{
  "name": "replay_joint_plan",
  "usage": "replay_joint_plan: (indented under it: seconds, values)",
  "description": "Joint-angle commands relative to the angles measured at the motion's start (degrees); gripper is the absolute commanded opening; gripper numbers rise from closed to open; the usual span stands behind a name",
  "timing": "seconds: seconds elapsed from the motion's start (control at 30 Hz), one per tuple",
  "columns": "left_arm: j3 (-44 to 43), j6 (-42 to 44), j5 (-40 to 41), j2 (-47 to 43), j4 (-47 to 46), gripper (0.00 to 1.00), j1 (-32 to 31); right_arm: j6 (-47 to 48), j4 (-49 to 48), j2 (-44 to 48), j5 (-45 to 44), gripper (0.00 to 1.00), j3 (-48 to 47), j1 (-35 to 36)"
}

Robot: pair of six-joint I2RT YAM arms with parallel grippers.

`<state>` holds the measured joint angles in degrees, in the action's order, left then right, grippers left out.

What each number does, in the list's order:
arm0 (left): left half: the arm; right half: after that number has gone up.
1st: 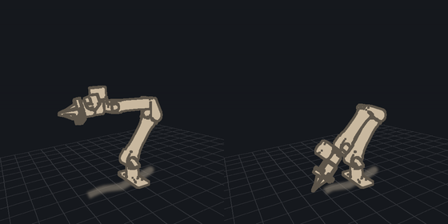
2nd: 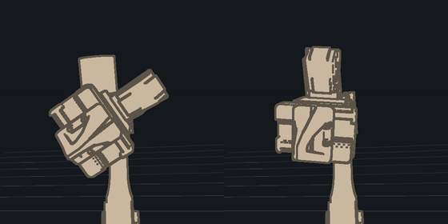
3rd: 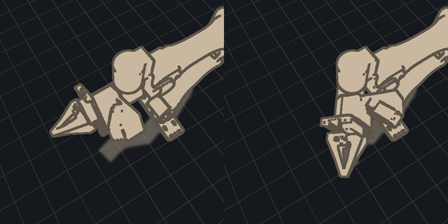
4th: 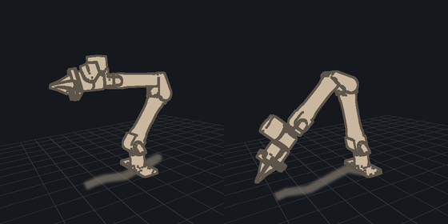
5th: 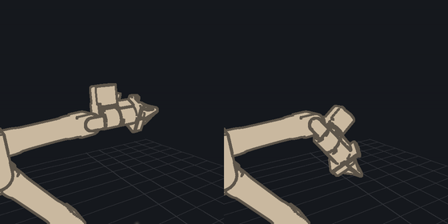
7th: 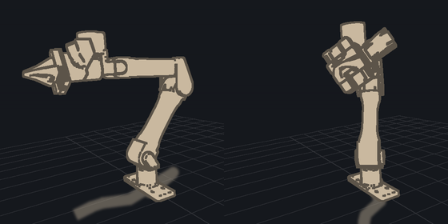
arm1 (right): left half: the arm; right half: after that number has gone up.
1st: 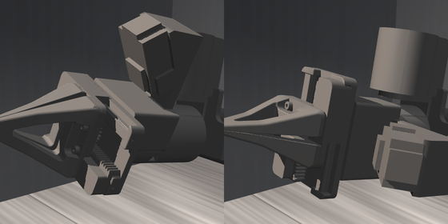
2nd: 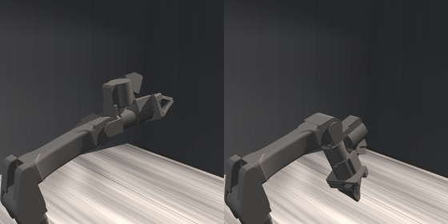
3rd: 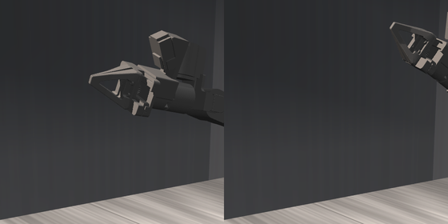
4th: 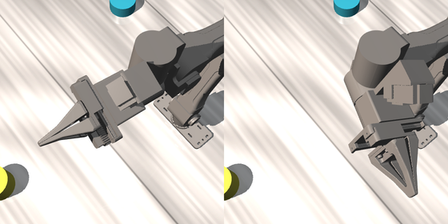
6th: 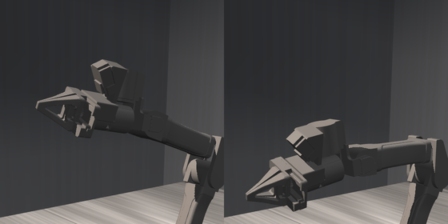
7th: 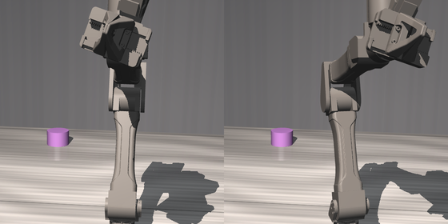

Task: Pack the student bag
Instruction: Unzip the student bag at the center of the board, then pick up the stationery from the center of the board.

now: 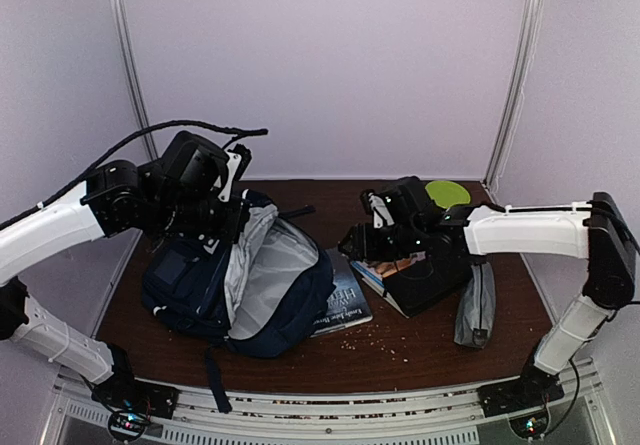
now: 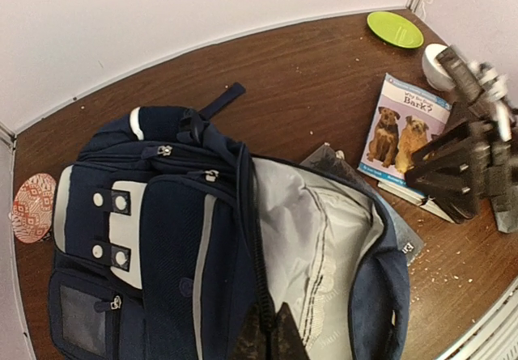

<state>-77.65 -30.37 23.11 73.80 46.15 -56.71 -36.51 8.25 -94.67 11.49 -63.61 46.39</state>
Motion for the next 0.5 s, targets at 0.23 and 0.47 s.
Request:
replay_joint_plan:
  seconds: [0.23, 0.47]
  values:
    - [9.92, 0.52, 4.95, -2.95, -13.80, 0.00, 0.19, -7.76, 14.05, 29.38, -24.84, 0.73, 18.39, -2.63]
    - [15.35, 0.29, 5.16, -4.48, -16.38, 0.00, 0.19, -14.52, 15.49, 36.30, -27.09, 0.77, 26.99, -3.76]
